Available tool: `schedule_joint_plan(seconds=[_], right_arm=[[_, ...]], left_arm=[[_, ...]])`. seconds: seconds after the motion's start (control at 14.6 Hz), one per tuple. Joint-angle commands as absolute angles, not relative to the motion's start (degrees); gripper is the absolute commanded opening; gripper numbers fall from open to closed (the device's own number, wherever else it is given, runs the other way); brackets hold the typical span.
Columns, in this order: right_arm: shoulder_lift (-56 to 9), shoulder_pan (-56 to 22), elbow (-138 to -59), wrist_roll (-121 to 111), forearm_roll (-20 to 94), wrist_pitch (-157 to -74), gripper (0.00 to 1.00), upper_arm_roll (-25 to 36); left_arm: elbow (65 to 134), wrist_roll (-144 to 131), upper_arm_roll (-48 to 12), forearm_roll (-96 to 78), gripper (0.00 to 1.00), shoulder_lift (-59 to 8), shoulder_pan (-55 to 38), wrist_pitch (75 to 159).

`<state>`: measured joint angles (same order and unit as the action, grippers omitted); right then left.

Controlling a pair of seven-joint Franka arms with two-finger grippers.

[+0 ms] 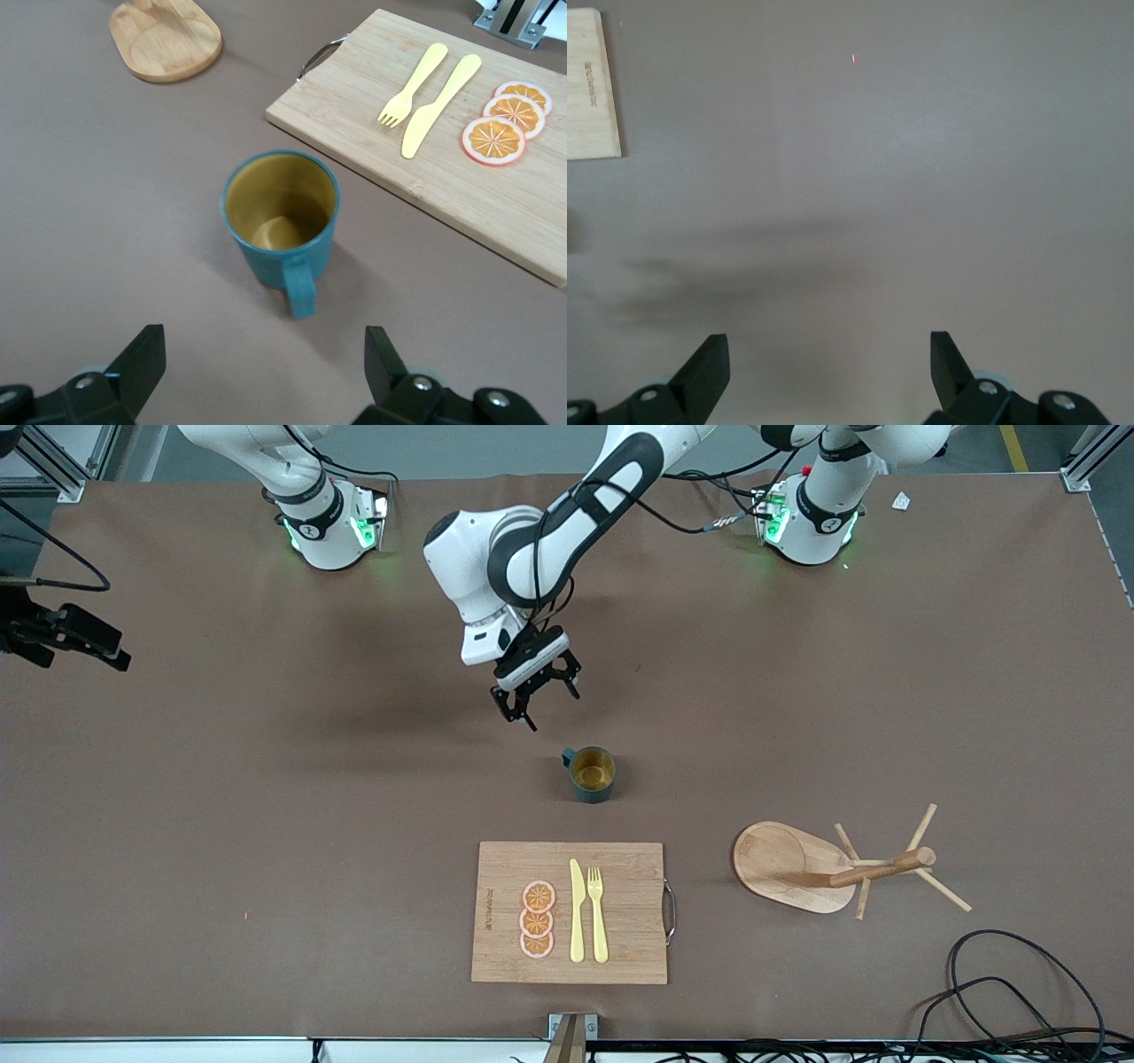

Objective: Pass cup and hang on rack
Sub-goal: 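Lower the left gripper over the mug handle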

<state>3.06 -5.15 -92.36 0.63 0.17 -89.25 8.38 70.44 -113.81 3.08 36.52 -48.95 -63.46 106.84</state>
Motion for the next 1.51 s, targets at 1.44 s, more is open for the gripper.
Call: schedule_joint_plan(seconds=[1.44], right_arm=[[4.0,-1.5,-91.8,0.4,-1.0,-88.5,1.0,3.7]], left_arm=[[65.7,-123.4,10.2,34.0,0.56,-58.3,-64.7,112.3]])
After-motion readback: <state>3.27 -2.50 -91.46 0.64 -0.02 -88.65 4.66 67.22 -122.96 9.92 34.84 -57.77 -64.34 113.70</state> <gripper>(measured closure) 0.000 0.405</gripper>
